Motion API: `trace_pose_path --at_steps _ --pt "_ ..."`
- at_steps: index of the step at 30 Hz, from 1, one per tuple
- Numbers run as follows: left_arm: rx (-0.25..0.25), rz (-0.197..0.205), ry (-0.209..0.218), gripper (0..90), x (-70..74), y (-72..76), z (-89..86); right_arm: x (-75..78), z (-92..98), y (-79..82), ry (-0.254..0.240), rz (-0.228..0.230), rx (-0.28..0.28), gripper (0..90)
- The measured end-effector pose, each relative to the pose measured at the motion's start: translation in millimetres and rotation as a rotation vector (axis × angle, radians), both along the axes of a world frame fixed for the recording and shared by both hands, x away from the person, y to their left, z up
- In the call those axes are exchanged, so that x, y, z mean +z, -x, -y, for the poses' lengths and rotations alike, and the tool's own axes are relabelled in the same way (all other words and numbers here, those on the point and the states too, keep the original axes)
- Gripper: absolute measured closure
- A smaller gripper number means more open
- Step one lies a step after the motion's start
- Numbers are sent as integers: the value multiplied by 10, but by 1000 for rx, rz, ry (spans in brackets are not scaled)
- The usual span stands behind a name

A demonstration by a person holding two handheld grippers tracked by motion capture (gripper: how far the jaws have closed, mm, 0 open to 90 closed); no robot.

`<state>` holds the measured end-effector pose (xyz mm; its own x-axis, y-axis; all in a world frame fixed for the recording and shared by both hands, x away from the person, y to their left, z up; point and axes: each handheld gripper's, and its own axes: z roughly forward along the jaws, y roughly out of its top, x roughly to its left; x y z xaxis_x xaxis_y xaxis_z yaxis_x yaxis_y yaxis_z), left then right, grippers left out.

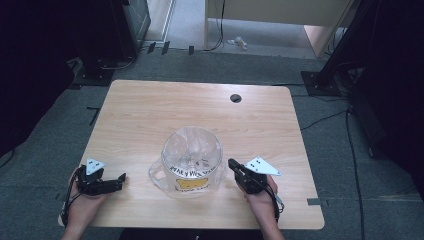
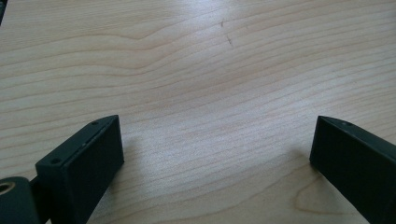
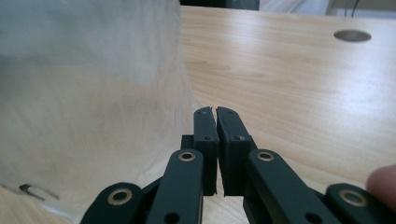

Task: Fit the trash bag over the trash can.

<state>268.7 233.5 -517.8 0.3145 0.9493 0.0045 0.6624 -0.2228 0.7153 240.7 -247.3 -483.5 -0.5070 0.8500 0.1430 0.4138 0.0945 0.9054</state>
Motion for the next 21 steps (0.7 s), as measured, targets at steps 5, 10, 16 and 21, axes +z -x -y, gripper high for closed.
trace_pose_path --at_steps 5,10,16,21 --pt "-1 0 0 21 0 0 0 183 55 19 -15 11 25 900" --pt "-5 -1 0 21 0 -4 0 465 98 18 13 40 42 900" --pt "-7 -1 -1 21 0 -8 0 822 55 -85 19 67 123 900" --pt "-7 0 0 22 0 -11 2 1088 -119 -187 62 83 237 900"
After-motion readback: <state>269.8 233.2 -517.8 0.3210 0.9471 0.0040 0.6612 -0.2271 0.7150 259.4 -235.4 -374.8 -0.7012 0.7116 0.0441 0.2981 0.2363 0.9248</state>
